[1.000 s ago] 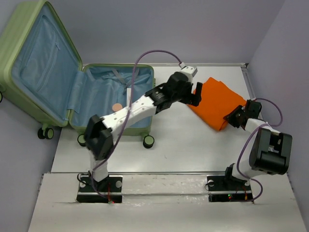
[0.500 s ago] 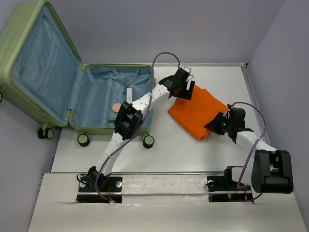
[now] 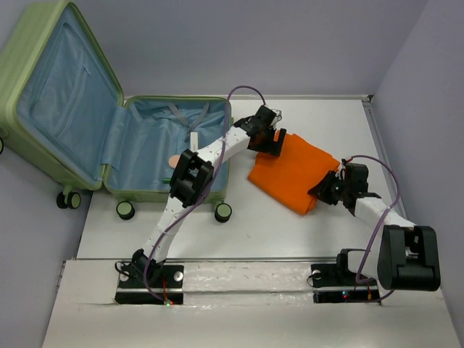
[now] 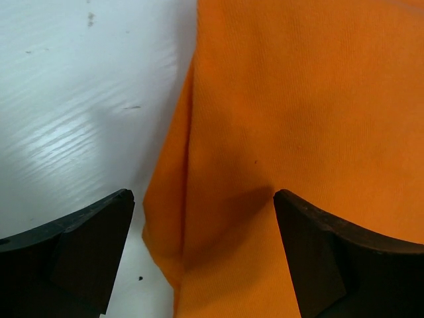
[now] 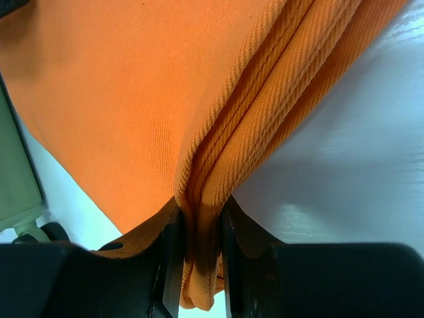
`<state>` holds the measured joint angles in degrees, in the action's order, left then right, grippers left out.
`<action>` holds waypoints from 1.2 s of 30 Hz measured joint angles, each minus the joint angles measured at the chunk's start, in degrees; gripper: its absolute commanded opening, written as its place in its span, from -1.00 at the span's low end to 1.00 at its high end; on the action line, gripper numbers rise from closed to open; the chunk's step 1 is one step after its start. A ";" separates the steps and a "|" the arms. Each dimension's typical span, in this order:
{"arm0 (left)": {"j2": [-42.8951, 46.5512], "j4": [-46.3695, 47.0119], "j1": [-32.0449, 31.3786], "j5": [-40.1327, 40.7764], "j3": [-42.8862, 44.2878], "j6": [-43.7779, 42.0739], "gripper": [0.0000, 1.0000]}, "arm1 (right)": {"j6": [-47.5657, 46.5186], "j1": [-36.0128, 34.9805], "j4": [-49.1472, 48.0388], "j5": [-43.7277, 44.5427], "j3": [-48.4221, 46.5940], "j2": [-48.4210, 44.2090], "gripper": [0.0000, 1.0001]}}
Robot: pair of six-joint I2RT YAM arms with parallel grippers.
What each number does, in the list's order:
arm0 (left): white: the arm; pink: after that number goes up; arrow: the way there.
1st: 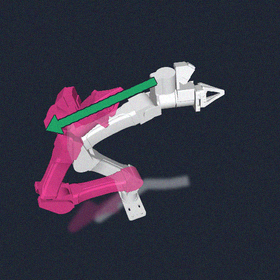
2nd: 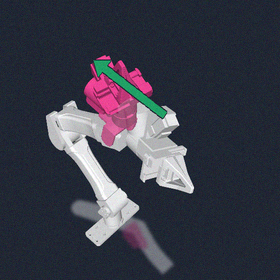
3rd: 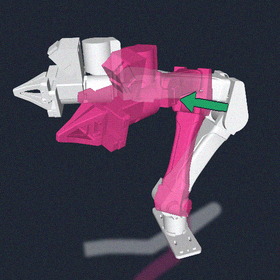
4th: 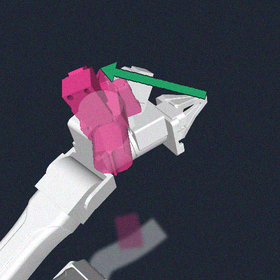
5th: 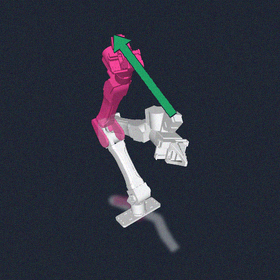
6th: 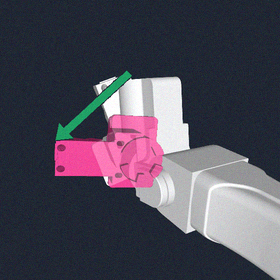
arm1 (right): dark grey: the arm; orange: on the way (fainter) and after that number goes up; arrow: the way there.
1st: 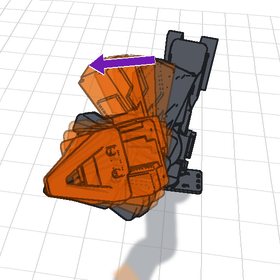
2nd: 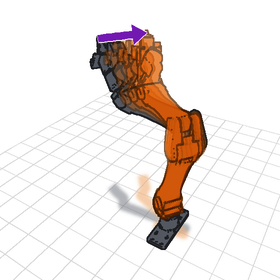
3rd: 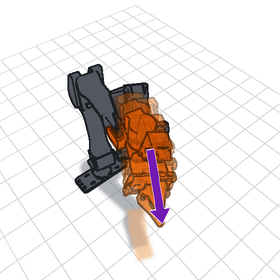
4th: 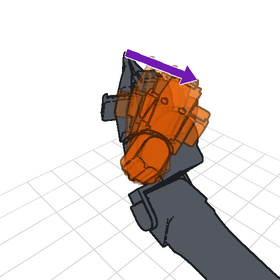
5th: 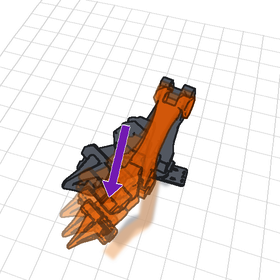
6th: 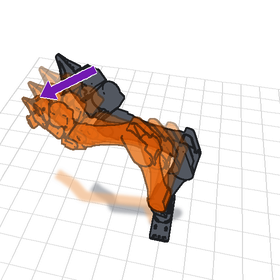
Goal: Pack the luggage
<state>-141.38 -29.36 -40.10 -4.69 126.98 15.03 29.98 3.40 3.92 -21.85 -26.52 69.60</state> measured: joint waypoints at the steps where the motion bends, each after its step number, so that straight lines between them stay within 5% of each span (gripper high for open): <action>1: -0.24 0.22 -0.02 -1.27 -0.02 -0.02 0.91 | 0.04 0.00 -0.02 0.09 0.00 0.15 -0.86; 9: -1.62 6.32 0.11 -9.86 -2.82 0.79 0.37 | 1.11 0.00 -0.74 0.55 0.15 0.70 -0.86; 13: -2.60 11.47 -0.13 -13.77 -3.98 2.27 -0.50 | 1.33 0.00 -0.92 1.27 0.28 -0.17 -0.86; 16: -2.78 16.11 -0.20 -16.04 -6.25 3.43 -0.88 | 1.33 0.02 -0.94 1.66 0.28 -0.17 -0.86; 24: 0.02 25.59 -0.20 -16.76 -13.55 5.38 -0.88 | 2.01 0.02 -1.31 1.92 0.50 -0.44 -0.86; 30: 6.08 25.18 -0.57 -16.33 -19.06 7.69 -0.88 | 4.35 0.02 -1.55 0.48 2.16 -6.97 -0.86; 36: 11.69 21.88 -2.34 -18.10 -15.54 8.46 -0.89 | 6.43 0.00 -1.70 -2.34 1.18 -12.90 -0.86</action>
<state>-129.69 -7.49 -42.44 -22.79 111.44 23.49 36.40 3.40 2.22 -24.18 -25.34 56.71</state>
